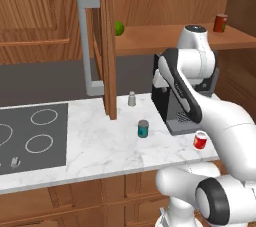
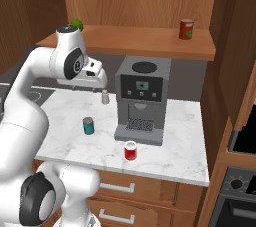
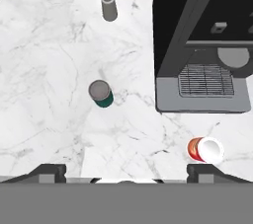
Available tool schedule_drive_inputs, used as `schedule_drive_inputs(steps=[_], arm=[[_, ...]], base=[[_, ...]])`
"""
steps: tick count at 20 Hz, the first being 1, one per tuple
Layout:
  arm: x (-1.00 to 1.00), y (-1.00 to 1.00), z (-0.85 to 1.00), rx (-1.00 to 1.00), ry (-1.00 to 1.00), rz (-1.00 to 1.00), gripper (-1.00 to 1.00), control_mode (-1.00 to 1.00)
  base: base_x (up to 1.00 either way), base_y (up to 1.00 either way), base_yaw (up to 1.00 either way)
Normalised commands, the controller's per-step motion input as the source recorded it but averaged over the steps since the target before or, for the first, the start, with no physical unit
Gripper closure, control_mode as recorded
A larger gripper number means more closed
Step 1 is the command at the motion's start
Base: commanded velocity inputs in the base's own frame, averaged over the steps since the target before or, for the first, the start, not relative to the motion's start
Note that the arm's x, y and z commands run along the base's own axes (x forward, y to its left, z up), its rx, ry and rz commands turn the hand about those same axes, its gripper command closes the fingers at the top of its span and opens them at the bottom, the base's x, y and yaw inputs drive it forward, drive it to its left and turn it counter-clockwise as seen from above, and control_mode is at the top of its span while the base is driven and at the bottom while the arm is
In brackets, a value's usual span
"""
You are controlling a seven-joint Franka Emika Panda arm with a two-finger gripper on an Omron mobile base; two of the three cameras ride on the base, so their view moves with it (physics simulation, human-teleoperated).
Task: Pick the cans from the counter and place them in their designated side in the cabinet.
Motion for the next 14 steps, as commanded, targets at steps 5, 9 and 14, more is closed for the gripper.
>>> schedule_drive_inputs(steps=[5, 9, 14], arm=[[-0.20, 0.15, 0.00, 0.00, -0.08, 0.00, -1.00, -1.00], [-0.19, 0.25, 0.00, 0.00, -0.10, 0.00, -1.00, -1.00], [-0.06, 0.27, 0.00, 0.00, -0.06, 0.00, -1.00, -1.00]], base=[[0.00, 0.00, 0.00], [0.00, 0.00, 0.00], [0.00, 0.00, 0.00]])
